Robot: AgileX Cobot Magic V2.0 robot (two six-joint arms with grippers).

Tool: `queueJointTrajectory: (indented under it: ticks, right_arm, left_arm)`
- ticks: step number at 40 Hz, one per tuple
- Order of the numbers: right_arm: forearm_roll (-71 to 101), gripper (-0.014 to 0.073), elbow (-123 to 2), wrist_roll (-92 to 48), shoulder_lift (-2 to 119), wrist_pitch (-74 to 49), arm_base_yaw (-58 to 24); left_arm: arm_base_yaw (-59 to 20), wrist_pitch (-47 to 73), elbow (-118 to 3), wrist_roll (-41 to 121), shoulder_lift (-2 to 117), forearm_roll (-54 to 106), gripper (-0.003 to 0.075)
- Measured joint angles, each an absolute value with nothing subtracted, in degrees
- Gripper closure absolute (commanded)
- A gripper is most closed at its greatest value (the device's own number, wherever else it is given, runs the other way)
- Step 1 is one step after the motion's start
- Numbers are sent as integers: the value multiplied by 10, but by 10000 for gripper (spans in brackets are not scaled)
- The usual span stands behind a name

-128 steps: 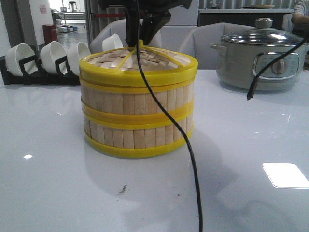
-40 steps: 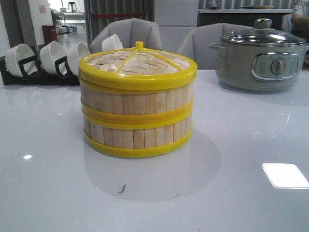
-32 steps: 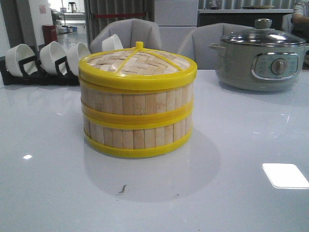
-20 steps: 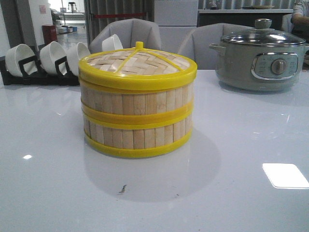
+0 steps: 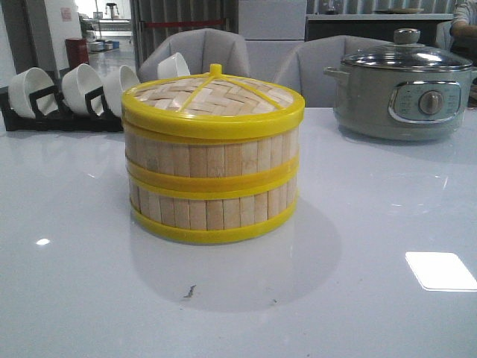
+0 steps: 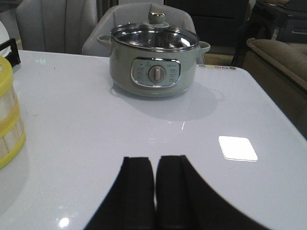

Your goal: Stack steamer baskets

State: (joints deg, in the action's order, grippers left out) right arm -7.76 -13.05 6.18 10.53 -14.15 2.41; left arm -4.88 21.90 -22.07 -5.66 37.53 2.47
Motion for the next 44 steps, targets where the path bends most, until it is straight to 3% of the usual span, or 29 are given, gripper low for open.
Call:
queueJointTrajectory:
  ticks: [44]
  right_arm:
    - [-78, 542, -130, 62, 105, -138, 24]
  left_arm:
    - [-49, 219, -221, -57, 375, 25, 632]
